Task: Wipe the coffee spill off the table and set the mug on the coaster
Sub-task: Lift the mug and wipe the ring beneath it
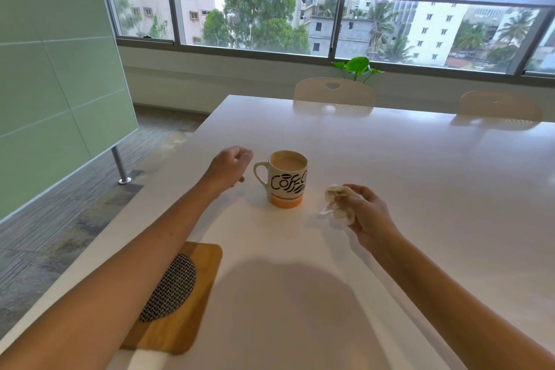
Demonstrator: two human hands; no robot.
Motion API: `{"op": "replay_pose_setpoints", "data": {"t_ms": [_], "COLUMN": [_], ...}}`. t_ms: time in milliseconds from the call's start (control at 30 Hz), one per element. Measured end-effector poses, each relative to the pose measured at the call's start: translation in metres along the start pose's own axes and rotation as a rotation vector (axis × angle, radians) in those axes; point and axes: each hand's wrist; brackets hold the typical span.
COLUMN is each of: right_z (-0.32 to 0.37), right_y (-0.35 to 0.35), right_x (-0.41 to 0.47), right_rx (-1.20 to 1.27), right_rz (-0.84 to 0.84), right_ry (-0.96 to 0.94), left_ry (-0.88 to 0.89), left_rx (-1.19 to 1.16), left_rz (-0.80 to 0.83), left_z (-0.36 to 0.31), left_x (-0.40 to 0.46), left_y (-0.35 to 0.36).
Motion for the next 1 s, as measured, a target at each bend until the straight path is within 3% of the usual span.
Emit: {"op": "replay_pose_setpoints", "data": {"t_ms": [233,433,700,1000], "right_z": [-0.004,-0.006,0.003,0.006], "right_y": [0.012,0.021,0.028,0.019], "right_x": [0.017,0.019,0.012,0.013], "right_rx": [0.115,0.153,0.293,0.105], "right_rz": [-0.069,-0.088,-0.023,0.056], "right_ry": [0.054,0.091,0.176,0.029], "left_ry": [-0.028,-0.099,-0.315,-0.42], "left_rx": [-0.255,-0.415,-0.74,-0.859], "left_rz": [0.253,0.346,0.227,0.078], "left_z": [0.004,0.008,0.007,0.004], "left_x": [0.019,0.015,0.013,0.011], "left_y": [0.007,0.021,0.036,0.042]}}
Point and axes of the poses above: each hand's wrist, its own x-axis towards the middle knuckle, its own y-axis out of the palm, z = x × y, and after that the axes turned 11 degrees about -x, right-handed
